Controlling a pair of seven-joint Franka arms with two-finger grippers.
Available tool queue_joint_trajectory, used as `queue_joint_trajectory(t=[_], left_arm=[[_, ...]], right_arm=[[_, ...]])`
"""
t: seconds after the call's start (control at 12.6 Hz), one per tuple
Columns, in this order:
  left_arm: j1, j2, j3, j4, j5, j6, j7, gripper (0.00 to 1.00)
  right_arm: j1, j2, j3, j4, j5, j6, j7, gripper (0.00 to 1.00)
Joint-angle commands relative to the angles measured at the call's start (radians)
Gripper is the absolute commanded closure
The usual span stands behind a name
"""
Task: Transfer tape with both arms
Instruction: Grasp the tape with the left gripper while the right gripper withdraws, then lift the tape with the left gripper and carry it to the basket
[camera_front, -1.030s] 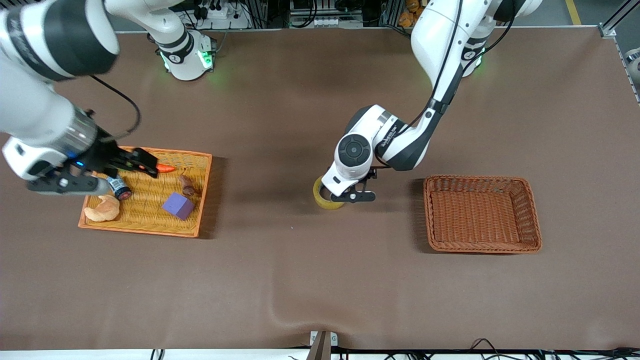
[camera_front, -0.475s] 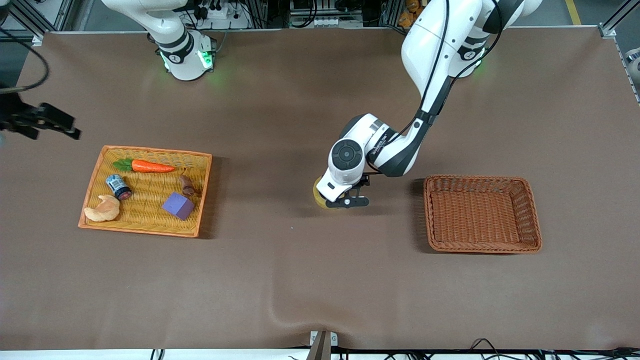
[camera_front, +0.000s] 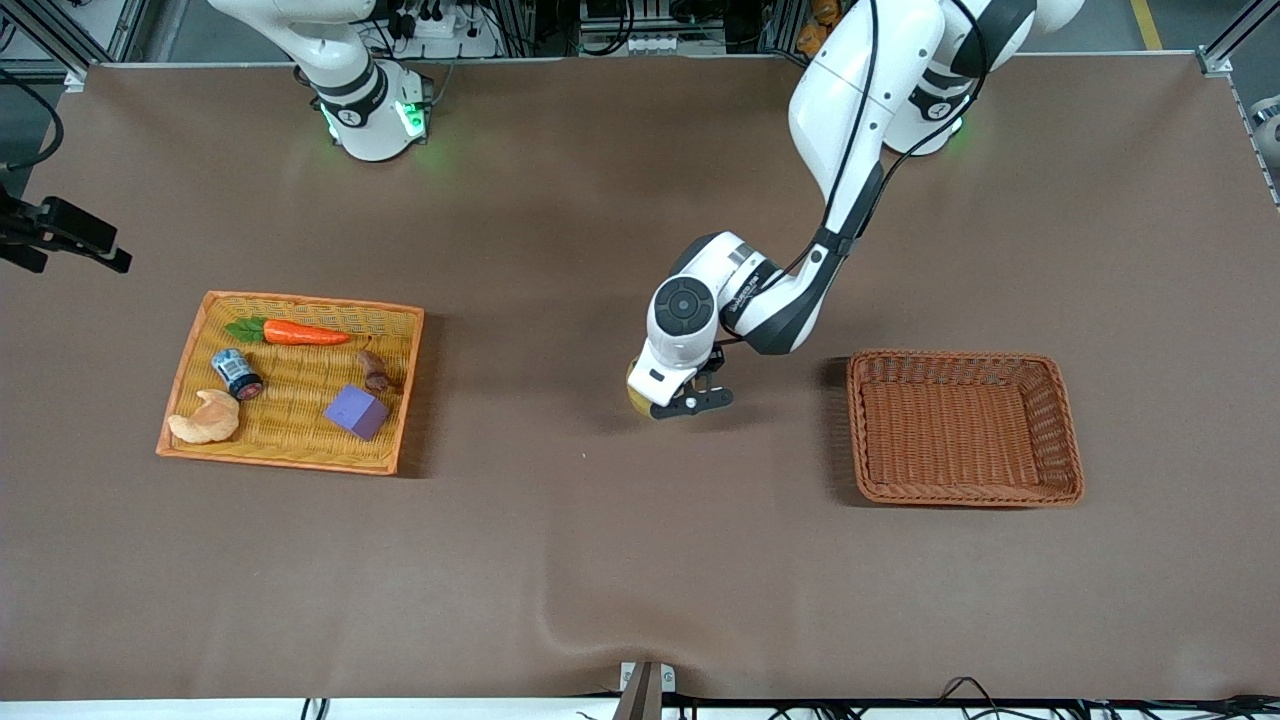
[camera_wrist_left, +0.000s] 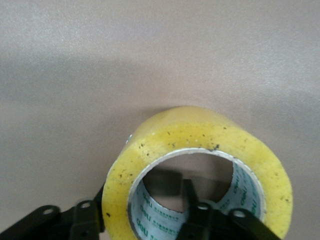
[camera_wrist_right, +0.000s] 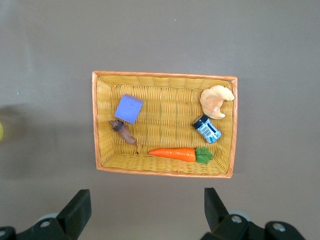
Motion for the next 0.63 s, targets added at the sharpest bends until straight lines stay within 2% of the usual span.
queue_joint_trajectory(t=[0.0,0.08,0.24,0.55], left_arm=[[-0.01,0.012,0.011,0.029,0.026,0.001,-0.033,1.0],[-0.012,0.006,0.013,0.029,0.026,0.001,-0.041,1.0],[-0.012,-0.025,0.019,0.029,0.026,-0.008,-0.084,1.0],[0.016,-0.156,0.033,0.027,0.024,-0.179,-0.115,1.0]], right_arm=[[0.02,-0.025,-0.024,-0.021,-0.018,-0.004,-0.01,0.0],[0.051,-0.021,-0.05,-0.015,-0.024,-0.001,-0.01,0.0],[0.057,-0.017,-0.05,-0.015,-0.027,0.001,-0.01,0.0],[0.062,-0.013,-0.044,-0.011,-0.07,0.008,0.002,0.0]])
